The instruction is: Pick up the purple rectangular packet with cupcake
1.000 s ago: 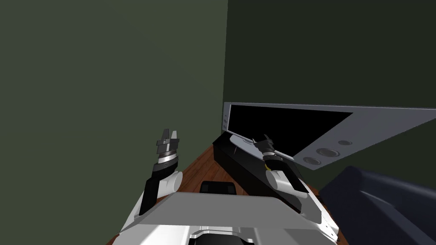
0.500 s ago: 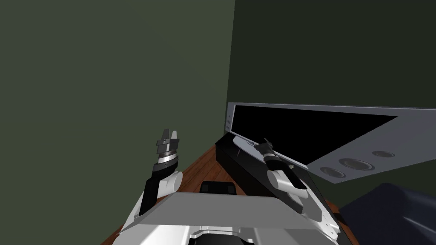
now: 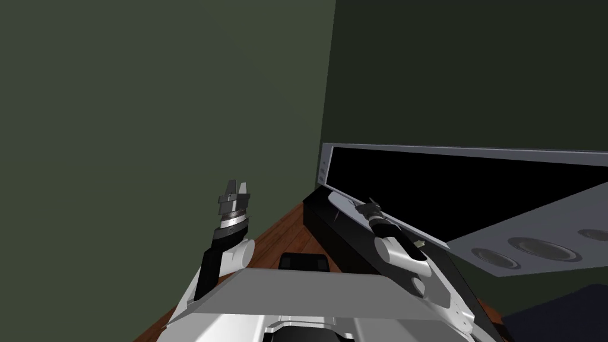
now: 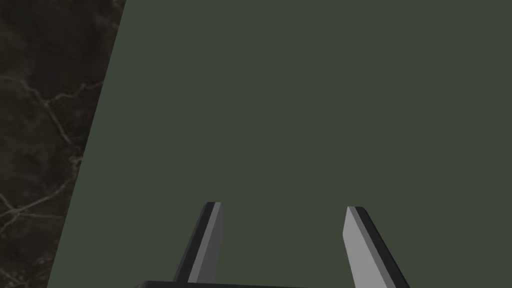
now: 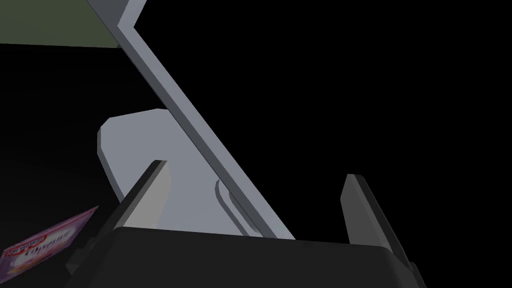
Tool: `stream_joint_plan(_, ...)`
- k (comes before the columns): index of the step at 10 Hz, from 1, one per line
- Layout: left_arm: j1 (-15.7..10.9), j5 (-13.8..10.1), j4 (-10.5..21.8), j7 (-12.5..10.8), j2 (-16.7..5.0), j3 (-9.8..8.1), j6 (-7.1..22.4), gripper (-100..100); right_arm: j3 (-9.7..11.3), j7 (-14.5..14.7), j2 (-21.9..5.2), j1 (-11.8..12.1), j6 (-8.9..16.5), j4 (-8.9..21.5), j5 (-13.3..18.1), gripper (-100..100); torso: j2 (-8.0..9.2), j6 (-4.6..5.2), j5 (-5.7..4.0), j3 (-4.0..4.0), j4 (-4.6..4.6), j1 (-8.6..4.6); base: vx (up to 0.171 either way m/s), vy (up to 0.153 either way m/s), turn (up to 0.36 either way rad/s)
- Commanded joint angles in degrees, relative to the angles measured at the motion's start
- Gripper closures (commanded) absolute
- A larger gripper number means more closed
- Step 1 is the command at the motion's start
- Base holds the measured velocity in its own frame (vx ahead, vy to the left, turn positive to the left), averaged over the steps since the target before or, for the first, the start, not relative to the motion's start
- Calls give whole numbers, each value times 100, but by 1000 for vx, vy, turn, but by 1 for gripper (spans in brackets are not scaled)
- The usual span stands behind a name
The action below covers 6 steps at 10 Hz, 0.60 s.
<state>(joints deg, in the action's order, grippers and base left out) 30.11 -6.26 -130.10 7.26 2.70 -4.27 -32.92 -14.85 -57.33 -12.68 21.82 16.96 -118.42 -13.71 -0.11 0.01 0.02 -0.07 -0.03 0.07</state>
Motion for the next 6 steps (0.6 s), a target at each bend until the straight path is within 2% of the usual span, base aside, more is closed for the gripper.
stream_joint_plan(1,0,0,0,0,0,0,0,0,-51,-286,-46,1,223,77,-51,-100,0,0,0,0,0,0,32,10,104)
stream_joint_plan(2,1,0,0,0,0,0,0,0,-51,-364,-46,1,223,77,-51,-100,0,3,0,0,0,-1,16,0,-4)
stream_joint_plan(3,1,0,0,0,0,-1,0,0,-133,-572,-87,-32,471,230,-110,-100,6,4,0,3,1,-3,23,8,155)
stream_joint_plan(4,0,0,0,0,0,0,0,0,-133,-730,-87,-32,545,230,-110,-100,3,0,0,2,1,-3,27,4,113)
stream_joint_plan(5,1,0,0,0,0,0,0,0,-216,-895,-130,-67,732,391,-169,-100,2,3,0,1,0,-3,37,9,201)
stream_joint_plan(6,0,0,0,0,0,0,0,0,-216,-1054,-130,-67,870,391,-169,-100,0,0,0,0,0,0,34,7,81)
